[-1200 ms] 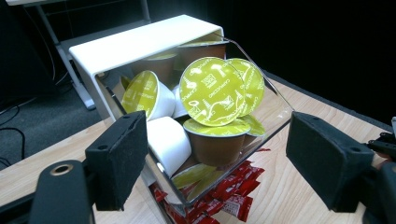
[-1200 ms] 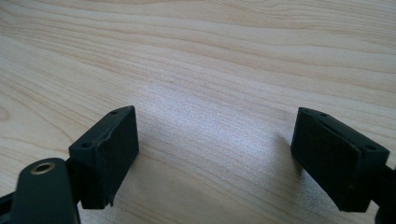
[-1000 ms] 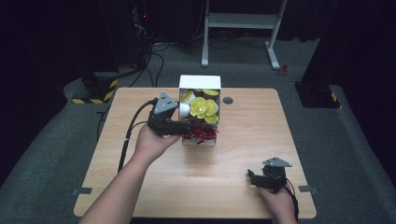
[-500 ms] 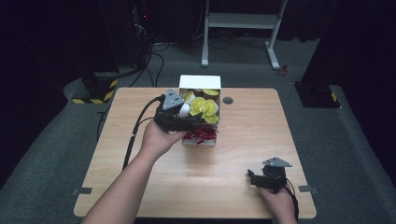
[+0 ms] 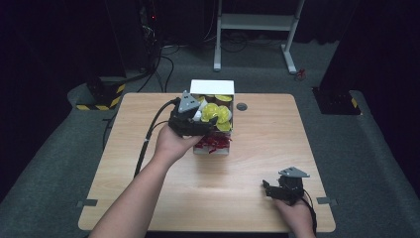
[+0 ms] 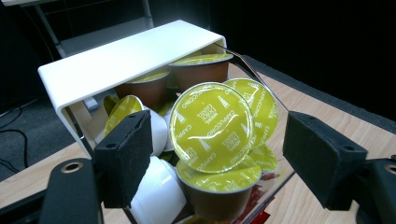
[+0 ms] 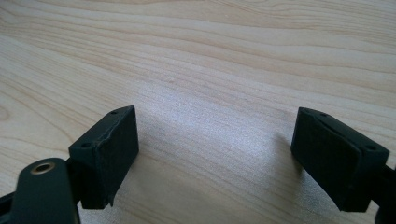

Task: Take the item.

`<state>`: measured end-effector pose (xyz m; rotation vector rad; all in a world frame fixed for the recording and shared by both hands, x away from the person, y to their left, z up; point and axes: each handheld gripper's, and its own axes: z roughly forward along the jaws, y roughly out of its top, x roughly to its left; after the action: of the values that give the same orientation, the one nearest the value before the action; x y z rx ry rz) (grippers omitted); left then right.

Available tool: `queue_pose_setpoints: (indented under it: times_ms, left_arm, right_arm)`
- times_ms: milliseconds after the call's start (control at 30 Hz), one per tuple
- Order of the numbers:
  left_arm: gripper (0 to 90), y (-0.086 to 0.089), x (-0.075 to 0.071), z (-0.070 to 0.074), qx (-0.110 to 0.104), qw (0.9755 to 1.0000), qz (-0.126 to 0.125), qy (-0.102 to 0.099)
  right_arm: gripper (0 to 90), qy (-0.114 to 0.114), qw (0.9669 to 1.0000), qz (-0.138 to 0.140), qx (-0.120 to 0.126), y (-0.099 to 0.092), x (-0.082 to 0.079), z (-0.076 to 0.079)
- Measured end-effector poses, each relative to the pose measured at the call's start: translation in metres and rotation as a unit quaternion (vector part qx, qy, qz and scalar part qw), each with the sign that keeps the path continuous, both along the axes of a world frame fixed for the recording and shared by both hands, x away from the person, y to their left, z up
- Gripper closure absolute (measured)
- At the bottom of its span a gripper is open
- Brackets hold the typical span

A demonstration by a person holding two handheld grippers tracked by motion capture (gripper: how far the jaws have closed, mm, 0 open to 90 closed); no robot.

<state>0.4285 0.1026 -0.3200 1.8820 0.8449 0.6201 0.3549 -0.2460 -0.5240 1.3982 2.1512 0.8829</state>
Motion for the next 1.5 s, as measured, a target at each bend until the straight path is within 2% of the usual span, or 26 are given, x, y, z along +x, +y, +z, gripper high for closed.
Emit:
queue_pose_setpoints:
  times_ms: [333, 567, 967, 1067, 1233, 1300, 1500]
  left_arm:
    - [22.2, -0.01, 0.009, -0.001, 0.016, 0.9999, 0.001, -0.001]
    - [22.0, -0.018, 0.014, -0.005, 0.028, 0.9995, 0.011, -0.001]
    - [24.3, -0.023, 0.016, -0.01, 0.037, 0.9992, 0.017, 0.003]
    - [26.4, -0.023, 0.016, -0.012, 0.034, 0.9992, 0.019, 0.003]
    - [38.3, -0.022, 0.016, -0.016, 0.027, 0.9994, 0.024, 0.002]
    - [38.7, -0.019, 0.015, -0.016, 0.017, 0.9995, 0.025, 0.002]
    - [39.1, -0.017, 0.013, -0.013, 0.011, 0.9996, 0.025, -0.006]
  right_arm:
    - [15.1, 0.0, 1.0, 0.0, 0.001, 0.0, 0.0, 0.0]
    - [15.1, 0.001, 1.0, 0.001, 0.001, 0.0, 0.0, 0.0]
    - [15.1, 0.0, 1.0, 0.002, 0.001, 0.0, 0.0, 0.0]
    - [15.1, -0.001, 1.0, 0.003, 0.001, 0.0, 0.0, 0.0]
    - [15.1, 0.0, 1.0, 0.002, 0.001, 0.0, 0.0, 0.0]
    - [15.1, 0.0, 1.0, 0.003, 0.001, 0.0, 0.0, 0.0]
    - [15.1, 0.001, 1.0, 0.004, 0.001, 0.0, 0.0, 0.0]
